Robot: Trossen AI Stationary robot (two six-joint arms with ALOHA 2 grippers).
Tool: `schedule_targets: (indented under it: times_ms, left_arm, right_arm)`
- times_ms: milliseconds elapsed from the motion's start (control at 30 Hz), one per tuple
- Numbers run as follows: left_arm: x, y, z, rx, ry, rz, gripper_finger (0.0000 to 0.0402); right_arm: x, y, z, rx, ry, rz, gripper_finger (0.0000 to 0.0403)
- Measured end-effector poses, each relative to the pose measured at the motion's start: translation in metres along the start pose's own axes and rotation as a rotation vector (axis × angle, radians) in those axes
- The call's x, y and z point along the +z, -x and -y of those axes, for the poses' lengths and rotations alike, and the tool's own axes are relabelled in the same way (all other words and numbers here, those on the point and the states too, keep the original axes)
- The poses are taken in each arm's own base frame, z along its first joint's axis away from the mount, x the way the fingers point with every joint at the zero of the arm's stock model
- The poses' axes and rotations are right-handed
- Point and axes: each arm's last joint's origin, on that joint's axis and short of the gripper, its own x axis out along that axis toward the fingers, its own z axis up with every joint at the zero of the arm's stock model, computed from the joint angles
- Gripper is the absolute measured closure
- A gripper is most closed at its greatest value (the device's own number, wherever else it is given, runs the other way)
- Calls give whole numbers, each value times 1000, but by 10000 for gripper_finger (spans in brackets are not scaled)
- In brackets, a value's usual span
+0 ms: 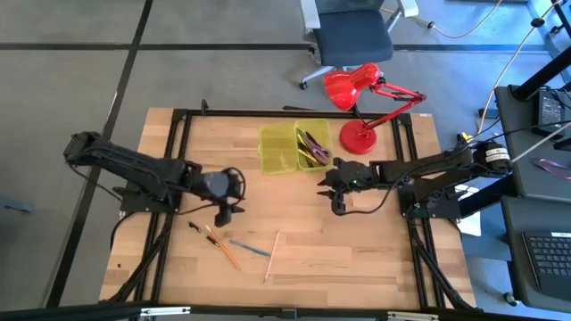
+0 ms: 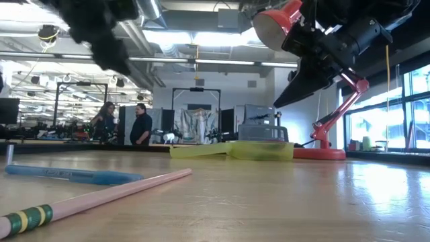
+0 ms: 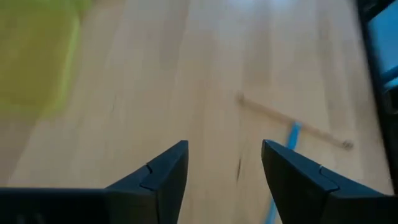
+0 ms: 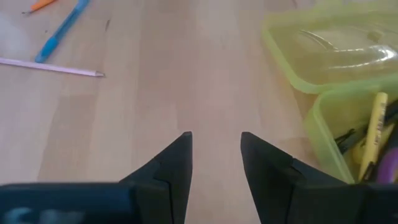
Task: Pick & place school supplies into a supply box
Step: Put the black transparent pen into the yellow supply box
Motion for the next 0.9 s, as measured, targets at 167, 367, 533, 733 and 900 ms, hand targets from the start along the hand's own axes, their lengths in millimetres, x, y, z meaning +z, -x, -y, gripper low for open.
schedule_targets:
  times_ms: [167,367,533,733,900]
  left_arm:
    - [-20,7,22,23,3,-151,214]
    - [-57,2,41,73,-61,-430,224]
    - [-78,-8,51,118,-89,-618,231]
    - [-94,-25,59,156,-128,-736,238]
    - [-103,-40,59,215,-144,-798,243]
  right_arm:
    - [0,0,4,-14,-11,0,262]
    - [0,0,6,-17,-16,-2,262]
    - [0,0,6,-17,-17,-1,262]
    - [0,0,6,-17,-46,-1,262]
    - [0,0,6,-17,-48,-1,262]
